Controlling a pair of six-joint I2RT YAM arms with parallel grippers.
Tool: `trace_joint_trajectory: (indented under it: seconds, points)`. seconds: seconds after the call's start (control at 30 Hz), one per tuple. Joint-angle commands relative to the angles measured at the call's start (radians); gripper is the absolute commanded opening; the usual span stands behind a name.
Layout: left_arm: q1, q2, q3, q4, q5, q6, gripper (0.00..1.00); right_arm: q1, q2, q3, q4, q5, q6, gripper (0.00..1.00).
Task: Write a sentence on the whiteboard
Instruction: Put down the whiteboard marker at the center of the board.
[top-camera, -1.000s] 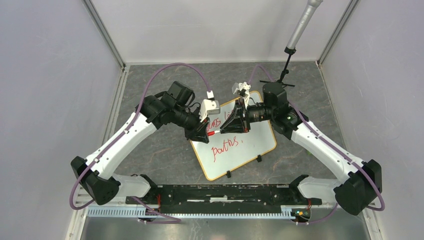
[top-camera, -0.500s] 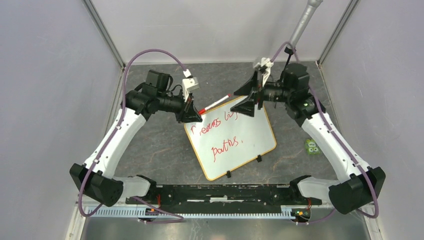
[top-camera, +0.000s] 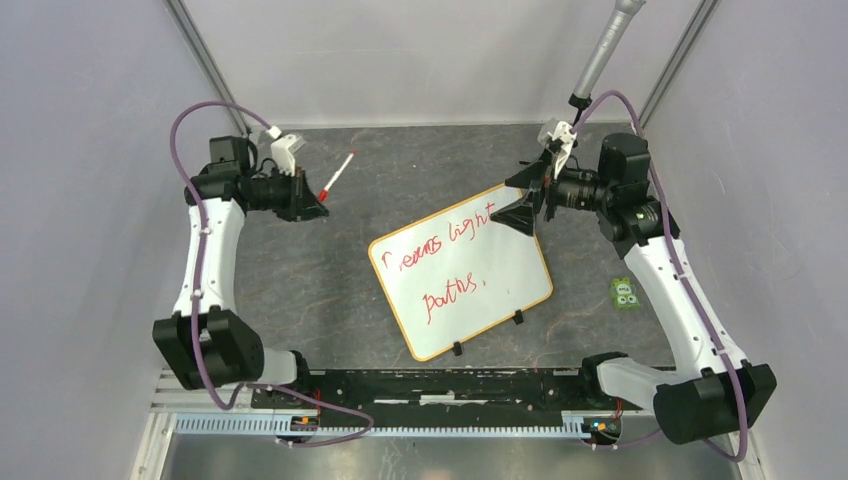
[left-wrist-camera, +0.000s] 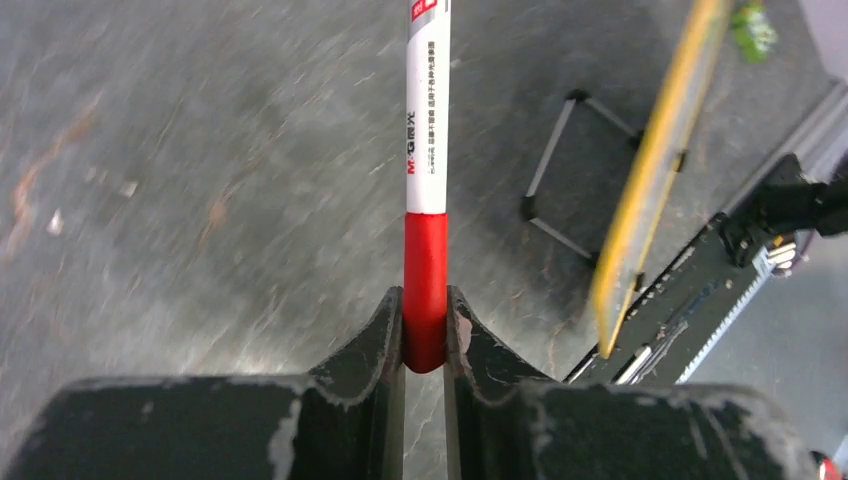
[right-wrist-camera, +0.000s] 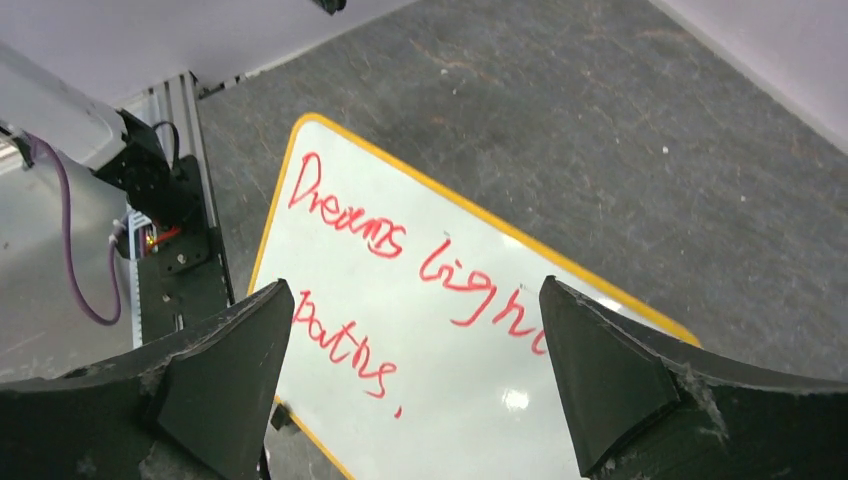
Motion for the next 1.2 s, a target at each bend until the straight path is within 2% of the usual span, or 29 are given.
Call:
trace_joint_trajectory:
  seconds: [0.0,0.17,0.37,0.53,0.9,1.17]
  points:
    - [0.129,0.085,-0.048,-0.087,-0.121,0.104,0.02,-0.009,-0.054,-0.035,-0.145,0.06,-0.188,0.98]
    - [0.141,0.136,-0.177,-0.066,-0.269,0.195,0.02,-0.013,-0.102,-0.097,-0.202,0.155,-0.276,0.98]
    - [0.141,0.195,-0.288,0.05,-0.386,0.19,0.02,-0.013,-0.139,-0.143,-0.212,0.19,-0.298,0.98]
    - [0.138,0.284,-0.316,0.098,-0.438,0.184,0.03,-0.013,-0.153,-0.167,-0.21,0.192,-0.298,0.98]
    - [0.119,0.353,-0.362,0.156,-0.501,0.205,0.22,-0.014,-0.153,-0.186,-0.201,0.197,-0.288,0.98]
    - [0.092,0.376,-0.388,0.183,-0.541,0.204,0.31,-0.014,-0.155,-0.183,-0.21,0.205,-0.294,0.98]
